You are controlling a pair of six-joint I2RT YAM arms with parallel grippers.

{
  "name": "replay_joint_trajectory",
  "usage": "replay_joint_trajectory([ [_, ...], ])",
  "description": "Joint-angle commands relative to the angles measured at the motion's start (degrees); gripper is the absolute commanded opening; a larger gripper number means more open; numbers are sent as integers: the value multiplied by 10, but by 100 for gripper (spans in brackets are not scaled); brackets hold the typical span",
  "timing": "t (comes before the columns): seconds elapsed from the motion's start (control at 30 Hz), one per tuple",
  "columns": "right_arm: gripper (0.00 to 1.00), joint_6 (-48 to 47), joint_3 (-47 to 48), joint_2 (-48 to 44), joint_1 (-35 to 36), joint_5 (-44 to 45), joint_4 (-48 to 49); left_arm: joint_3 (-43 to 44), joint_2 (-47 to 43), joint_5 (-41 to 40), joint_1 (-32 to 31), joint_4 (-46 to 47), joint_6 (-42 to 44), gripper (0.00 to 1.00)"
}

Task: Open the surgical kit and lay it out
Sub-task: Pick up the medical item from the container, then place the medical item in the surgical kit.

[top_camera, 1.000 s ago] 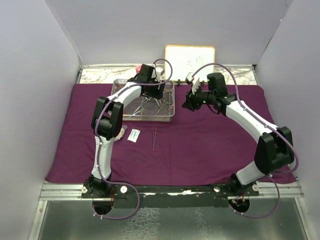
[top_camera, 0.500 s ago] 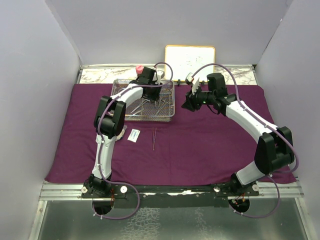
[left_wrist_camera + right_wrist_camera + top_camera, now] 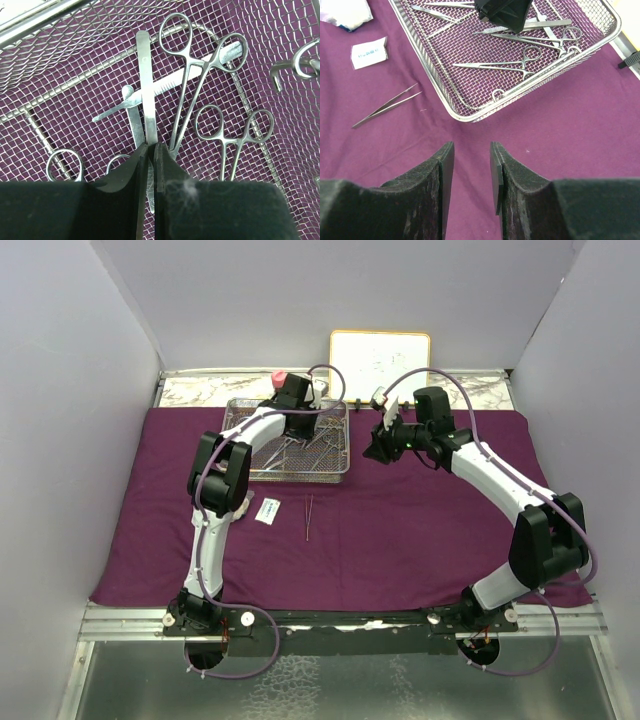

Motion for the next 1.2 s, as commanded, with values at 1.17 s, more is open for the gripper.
replay_joint_trajectory([
  [1.17, 34, 5, -5, 12, -2, -32, 8, -123, -204, -36, 11, -43, 228, 0],
])
